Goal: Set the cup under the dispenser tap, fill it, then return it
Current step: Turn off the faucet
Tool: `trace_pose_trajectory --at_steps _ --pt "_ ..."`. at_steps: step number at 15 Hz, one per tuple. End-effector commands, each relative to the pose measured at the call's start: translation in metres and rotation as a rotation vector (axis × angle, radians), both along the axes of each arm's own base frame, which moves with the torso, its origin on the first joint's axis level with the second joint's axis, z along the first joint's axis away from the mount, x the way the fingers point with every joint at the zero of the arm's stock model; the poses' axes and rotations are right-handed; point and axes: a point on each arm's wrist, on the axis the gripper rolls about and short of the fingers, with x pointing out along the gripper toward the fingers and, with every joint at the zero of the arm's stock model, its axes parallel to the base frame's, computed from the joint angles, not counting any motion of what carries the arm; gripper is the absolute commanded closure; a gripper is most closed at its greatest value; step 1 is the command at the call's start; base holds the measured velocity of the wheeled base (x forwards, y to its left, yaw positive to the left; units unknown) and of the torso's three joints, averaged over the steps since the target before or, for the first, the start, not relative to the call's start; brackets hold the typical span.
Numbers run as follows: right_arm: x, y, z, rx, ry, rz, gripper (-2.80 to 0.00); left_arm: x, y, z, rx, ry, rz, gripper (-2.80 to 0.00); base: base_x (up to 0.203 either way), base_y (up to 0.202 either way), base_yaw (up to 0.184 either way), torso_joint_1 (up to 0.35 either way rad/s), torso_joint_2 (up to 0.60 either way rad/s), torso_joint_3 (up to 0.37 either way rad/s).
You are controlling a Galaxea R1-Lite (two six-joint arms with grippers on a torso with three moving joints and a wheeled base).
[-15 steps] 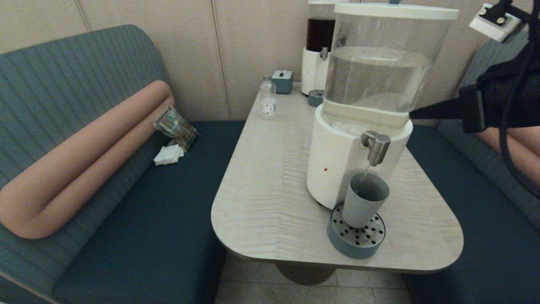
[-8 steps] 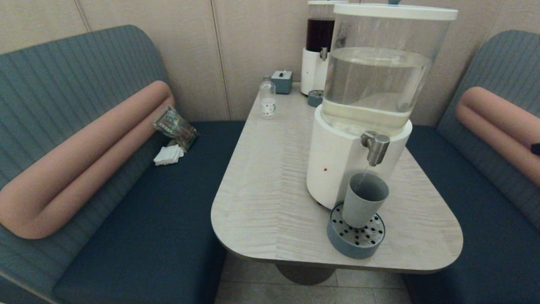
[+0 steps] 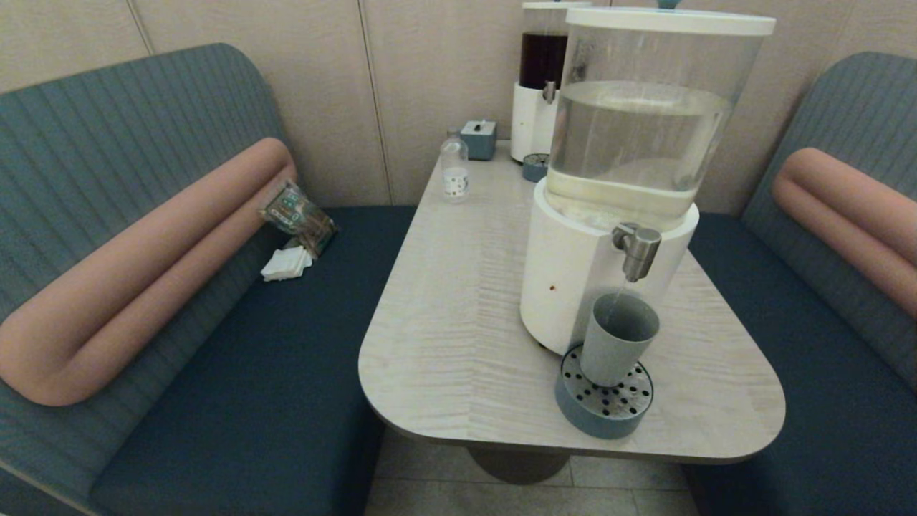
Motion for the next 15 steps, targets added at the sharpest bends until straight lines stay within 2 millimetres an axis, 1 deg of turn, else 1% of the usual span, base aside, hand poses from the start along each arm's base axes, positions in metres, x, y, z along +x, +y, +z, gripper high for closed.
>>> trace_pose_trajectory --at_steps 1,4,7,8,10,11,14,15 --pt "-0.040 0.001 -0.031 -0.009 -0.119 -0.030 0.00 0.000 0.000 0.000 0.001 0.002 0.000 0.00 0.000 0.000 0.000 0.000 0.00 0.000" --pt "-0.059 0.001 -0.070 -0.024 -0.236 -0.054 0.00 0.000 0.000 0.000 0.001 0.002 0.000 0.00 0.000 0.000 0.000 0.000 0.00 0.000" --pt "-0.067 -0.001 -0.114 -0.045 -0.289 -0.048 0.00 0.000 0.000 0.000 0.001 0.002 0.000 0.00 0.000 0.000 0.000 0.000 0.00 0.000" --pt "-0.062 -0.001 -0.127 -0.051 -0.275 -0.054 0.00 0.000 0.000 0.000 0.000 0.002 0.000 0.00 0.000 0.000 0.000 0.000 0.00 0.000" --pt "-0.047 -0.002 -0.144 -0.057 -0.265 -0.066 0.00 0.000 0.000 0.000 0.001 0.002 0.000 0.00 0.000 0.000 0.000 0.000 0.00 0.000" --pt "-0.038 -0.002 -0.155 -0.061 -0.258 -0.068 0.00 0.000 0.000 0.000 0.000 0.002 0.000 0.00 0.000 0.000 0.000 0.000 0.00 0.000" --pt "-0.016 -0.002 -0.188 -0.069 -0.278 -0.074 0.00 0.000 0.000 0.000 0.000 0.002 0.000 0.00 0.000 0.000 0.000 0.000 0.00 0.000" --pt "-0.012 -0.003 -0.195 -0.070 -0.297 -0.087 0.00 0.000 0.000 0.000 0.000 0.002 0.000 0.00 0.000 0.000 0.000 0.000 0.00 0.000"
